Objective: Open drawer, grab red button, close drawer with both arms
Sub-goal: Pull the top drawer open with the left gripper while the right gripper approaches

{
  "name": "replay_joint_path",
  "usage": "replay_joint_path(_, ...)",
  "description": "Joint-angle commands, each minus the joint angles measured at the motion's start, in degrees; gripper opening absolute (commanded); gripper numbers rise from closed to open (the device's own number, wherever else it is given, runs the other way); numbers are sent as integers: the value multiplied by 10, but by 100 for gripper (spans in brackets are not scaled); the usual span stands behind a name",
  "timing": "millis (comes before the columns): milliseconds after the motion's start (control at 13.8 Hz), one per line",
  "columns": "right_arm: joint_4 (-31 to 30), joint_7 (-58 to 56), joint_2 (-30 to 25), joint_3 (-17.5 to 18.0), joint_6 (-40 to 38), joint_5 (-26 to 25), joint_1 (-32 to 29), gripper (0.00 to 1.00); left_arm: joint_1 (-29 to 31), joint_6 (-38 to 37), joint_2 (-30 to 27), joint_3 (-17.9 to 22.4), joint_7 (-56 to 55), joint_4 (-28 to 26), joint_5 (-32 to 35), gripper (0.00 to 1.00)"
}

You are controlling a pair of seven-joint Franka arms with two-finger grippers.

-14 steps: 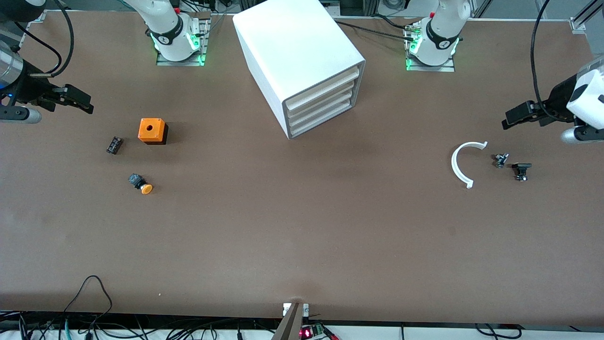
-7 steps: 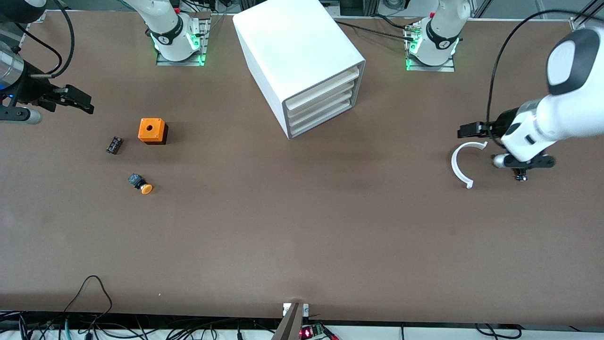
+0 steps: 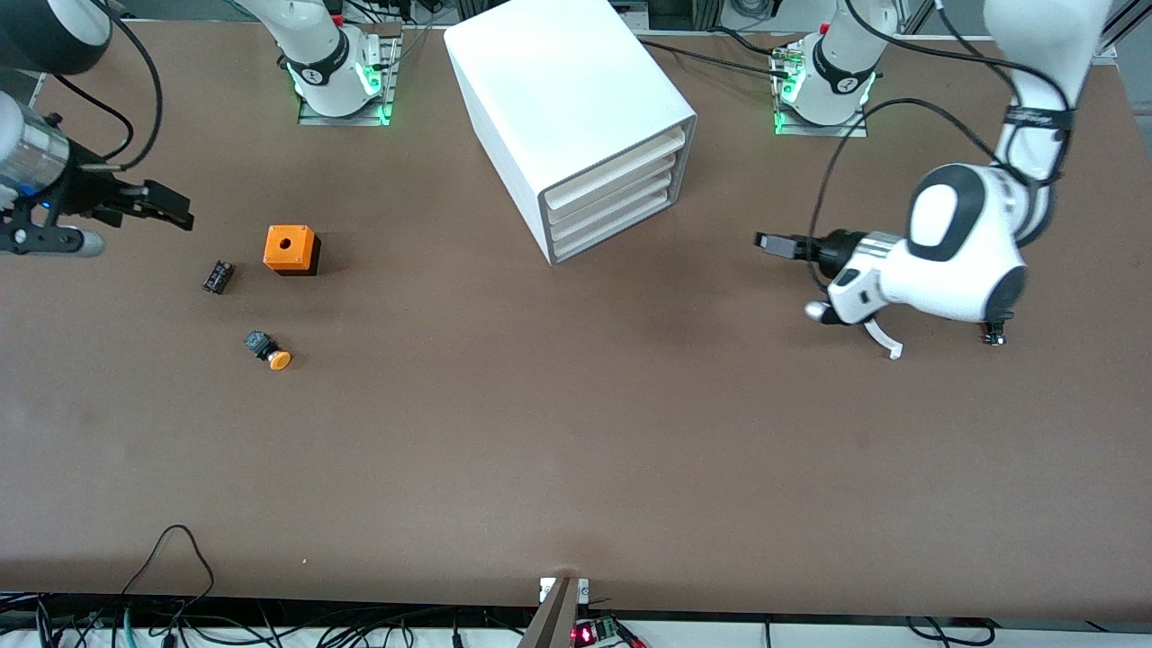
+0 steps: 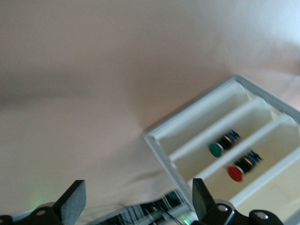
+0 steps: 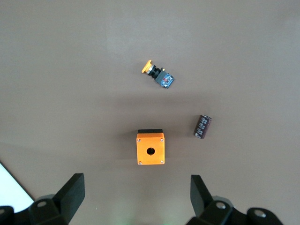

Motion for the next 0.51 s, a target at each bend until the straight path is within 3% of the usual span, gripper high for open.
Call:
replay_joint_path(0, 23, -2, 41, -1, 12, 22, 12, 100, -20, 38, 11, -12, 74, -68, -100, 100)
replay_joint_path(145, 45, -24, 78, 0, 14, 49, 14, 100, -22, 83, 20, -49, 138, -112, -163, 100)
replay_joint_path(436, 116, -40, 161, 1, 11, 93, 66, 100, -26, 139, 24, -131, 163, -136, -207, 100)
